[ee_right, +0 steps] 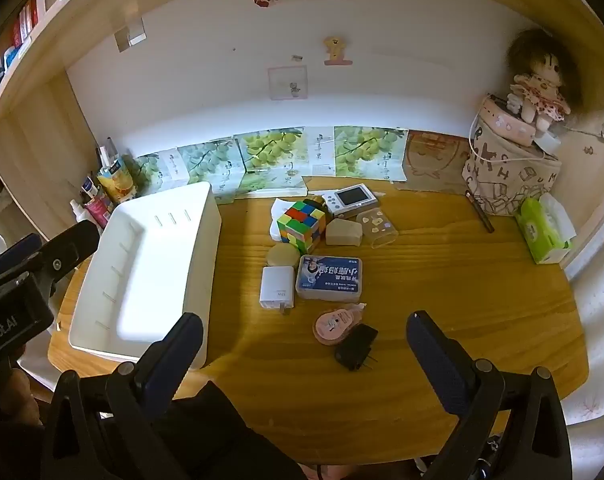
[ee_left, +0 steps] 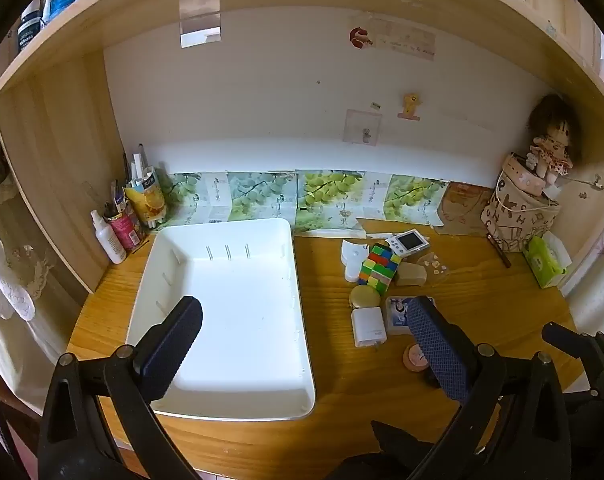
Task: Organize rigid objects
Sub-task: 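Move the left tool toward the rim of the white tray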
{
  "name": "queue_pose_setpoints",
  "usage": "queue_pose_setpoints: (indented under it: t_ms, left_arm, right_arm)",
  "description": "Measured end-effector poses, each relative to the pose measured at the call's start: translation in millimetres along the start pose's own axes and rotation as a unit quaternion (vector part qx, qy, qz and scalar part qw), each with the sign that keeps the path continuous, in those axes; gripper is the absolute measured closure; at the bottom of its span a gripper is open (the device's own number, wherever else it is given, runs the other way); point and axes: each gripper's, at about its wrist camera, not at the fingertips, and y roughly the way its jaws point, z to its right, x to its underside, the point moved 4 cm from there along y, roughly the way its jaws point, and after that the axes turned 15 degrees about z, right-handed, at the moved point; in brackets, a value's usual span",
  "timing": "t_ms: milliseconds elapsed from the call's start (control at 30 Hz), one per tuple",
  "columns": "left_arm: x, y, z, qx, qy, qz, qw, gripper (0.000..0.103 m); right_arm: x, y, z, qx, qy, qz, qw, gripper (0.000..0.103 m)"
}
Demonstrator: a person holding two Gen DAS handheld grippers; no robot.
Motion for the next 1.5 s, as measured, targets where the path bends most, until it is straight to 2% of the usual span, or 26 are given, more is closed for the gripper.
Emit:
queue_pose_setpoints:
  t_ms: [167, 267, 500, 533, 933, 1100, 1333, 1500]
  left_arm:
    - [0.4, 1.7, 0.8, 0.002, -0.004, -0.002, 1.0000, 0.001]
    - [1.4, 4.6, 2.7, 0.018, -0.014, -0.007, 0.9997, 0.001]
    - [16.3, 6.6, -0.7, 0.015, -0.025, -0.012, 0.9995, 0.001]
    - [10.0, 5.1, -6.3, 0.016, -0.032, -0.017, 0.9992, 0.001]
    - [32.1, 5.1, -22.9, -0.020, -0.067, -0.083, 0.9941, 0.001]
    - [45.3, 6.8, -27.3, -0.043, -0.086, -0.108, 0.9895, 0.001]
    - [52.8, 7.6, -30.4, -0.065, -0.093, -0.119, 0.9865, 0.001]
    - [60.9, 19.2, -51.7, -0.083, -0.120, -0.151, 0.9777, 0.001]
  right_arm:
    - [1.0, -0.2, 3.1, 0.002, -0.006, 0.002, 1.000, 0.001]
    - [-2.5, 7.5, -2.1, 0.004, -0.017, 0.003, 1.000, 0.001]
    - [-2.3, 10.5, -5.0, -0.003, -0.034, 0.006, 0.999, 0.004]
    - [-1.8, 11.4, -6.2, -0.007, -0.036, 0.003, 0.999, 0.004]
    - [11.0, 20.7, -16.0, -0.054, -0.056, -0.027, 0.997, 0.004]
    - [16.0, 24.9, -13.5, -0.056, -0.066, -0.034, 0.996, 0.004]
    - [28.8, 36.0, -0.8, -0.054, -0.055, -0.062, 0.995, 0.004]
    - [31.8, 45.3, 12.1, -0.046, -0.027, -0.076, 0.996, 0.004]
